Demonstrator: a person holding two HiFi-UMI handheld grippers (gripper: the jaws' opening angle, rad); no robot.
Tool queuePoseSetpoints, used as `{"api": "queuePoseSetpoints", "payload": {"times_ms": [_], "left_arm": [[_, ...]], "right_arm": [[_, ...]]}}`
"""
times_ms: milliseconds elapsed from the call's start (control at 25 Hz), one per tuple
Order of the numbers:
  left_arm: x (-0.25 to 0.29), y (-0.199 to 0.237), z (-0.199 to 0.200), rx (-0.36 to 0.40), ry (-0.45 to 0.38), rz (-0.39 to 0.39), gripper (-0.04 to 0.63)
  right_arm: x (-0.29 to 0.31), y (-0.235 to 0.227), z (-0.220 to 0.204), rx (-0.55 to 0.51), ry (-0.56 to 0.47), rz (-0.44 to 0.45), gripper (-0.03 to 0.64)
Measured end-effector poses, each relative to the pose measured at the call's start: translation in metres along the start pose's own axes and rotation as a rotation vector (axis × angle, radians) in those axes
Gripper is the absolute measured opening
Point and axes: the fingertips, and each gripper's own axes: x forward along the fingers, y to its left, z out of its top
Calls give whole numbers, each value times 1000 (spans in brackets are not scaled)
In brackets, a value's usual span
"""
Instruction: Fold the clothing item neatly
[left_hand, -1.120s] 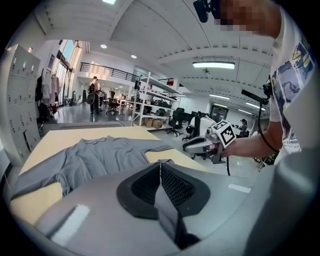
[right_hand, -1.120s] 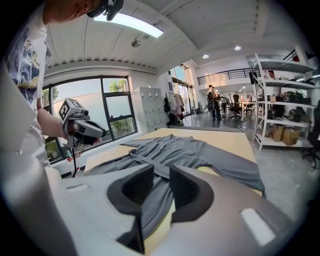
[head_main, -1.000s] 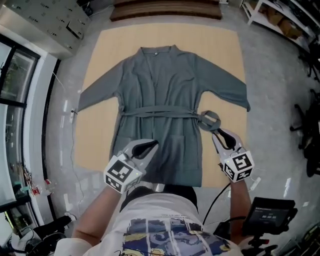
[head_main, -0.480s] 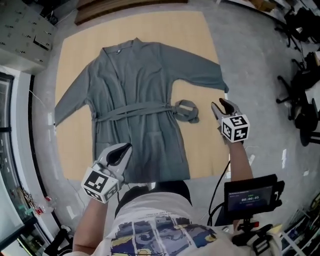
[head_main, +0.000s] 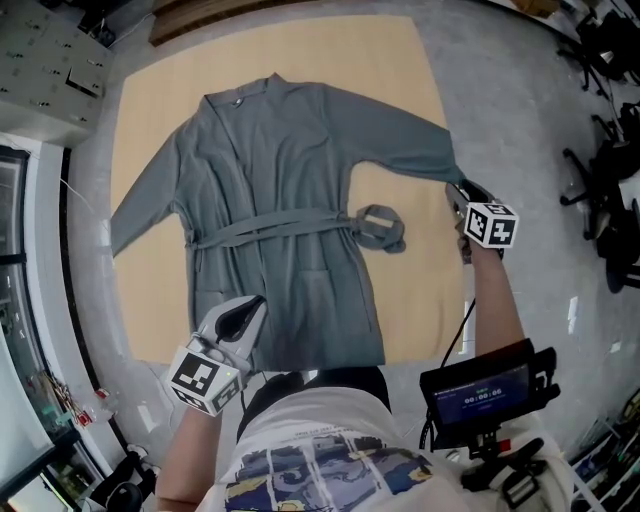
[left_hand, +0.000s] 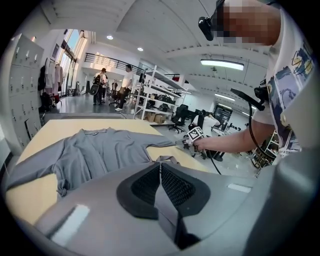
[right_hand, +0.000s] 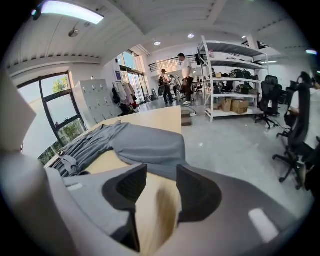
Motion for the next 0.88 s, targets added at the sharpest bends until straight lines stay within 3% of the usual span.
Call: {"api": "queuePoseSetpoints", "payload": {"times_ms": [160, 360, 560, 880], "left_arm": [[0, -1, -5, 39, 41, 16, 17], [6, -2, -13, 17, 61, 8, 17], [9, -3, -17, 3, 77, -4, 17], [8, 0, -22, -26, 72, 2, 17]], "right_arm": [[15, -19, -2, 23, 34, -25, 197], [29, -32, 5, 90, 28, -18, 209], [38, -37, 0, 174, 42, 22, 209], [43, -36, 1, 312, -24, 102, 192]]}}
